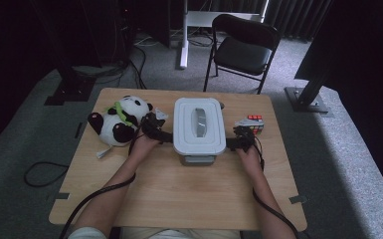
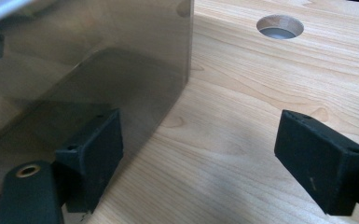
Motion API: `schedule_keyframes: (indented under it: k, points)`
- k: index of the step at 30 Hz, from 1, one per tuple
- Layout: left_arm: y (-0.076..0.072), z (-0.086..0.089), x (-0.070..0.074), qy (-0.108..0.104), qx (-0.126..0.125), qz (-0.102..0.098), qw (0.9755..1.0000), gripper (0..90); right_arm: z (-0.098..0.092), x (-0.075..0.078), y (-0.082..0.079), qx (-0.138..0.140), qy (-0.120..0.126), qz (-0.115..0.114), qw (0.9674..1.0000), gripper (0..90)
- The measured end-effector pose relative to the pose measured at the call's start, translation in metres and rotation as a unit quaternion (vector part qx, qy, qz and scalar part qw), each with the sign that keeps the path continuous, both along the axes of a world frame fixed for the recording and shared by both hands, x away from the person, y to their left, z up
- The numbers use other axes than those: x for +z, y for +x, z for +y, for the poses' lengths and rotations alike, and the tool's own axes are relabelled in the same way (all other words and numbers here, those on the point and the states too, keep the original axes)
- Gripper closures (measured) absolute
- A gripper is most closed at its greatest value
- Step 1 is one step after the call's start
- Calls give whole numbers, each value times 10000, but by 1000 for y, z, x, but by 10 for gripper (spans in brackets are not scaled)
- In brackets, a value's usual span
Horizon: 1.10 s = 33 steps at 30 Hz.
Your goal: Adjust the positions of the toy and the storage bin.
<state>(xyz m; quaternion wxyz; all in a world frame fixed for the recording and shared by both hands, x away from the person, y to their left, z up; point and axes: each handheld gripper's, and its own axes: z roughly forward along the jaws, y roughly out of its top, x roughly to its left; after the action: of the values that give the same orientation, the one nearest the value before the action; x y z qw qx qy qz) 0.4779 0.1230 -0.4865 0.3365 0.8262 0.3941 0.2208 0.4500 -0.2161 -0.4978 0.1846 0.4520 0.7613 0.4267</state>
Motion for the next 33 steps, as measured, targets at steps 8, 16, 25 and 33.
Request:
schedule_keyframes:
  k: [8, 16, 25, 33]
  points:
    - [-8, -3, 5, 19, -36, -25, 10000, 7, 1, 2, -5, 23, -53, 70, 10000, 178]
    - [-19, -2, 8, -67, -106, -18, 9999, 7, 0, 2, -15, 79, 11, 142, 9999, 179]
    - [-31, -3, 10, 72, -158, -53, 9998, 7, 2, 4, -26, 229, -63, 177, 9996, 180]
    - [-49, -3, 12, 200, -234, -111, 9995, 8, 2, 3, -41, 337, 24, 246, 9991, 180]
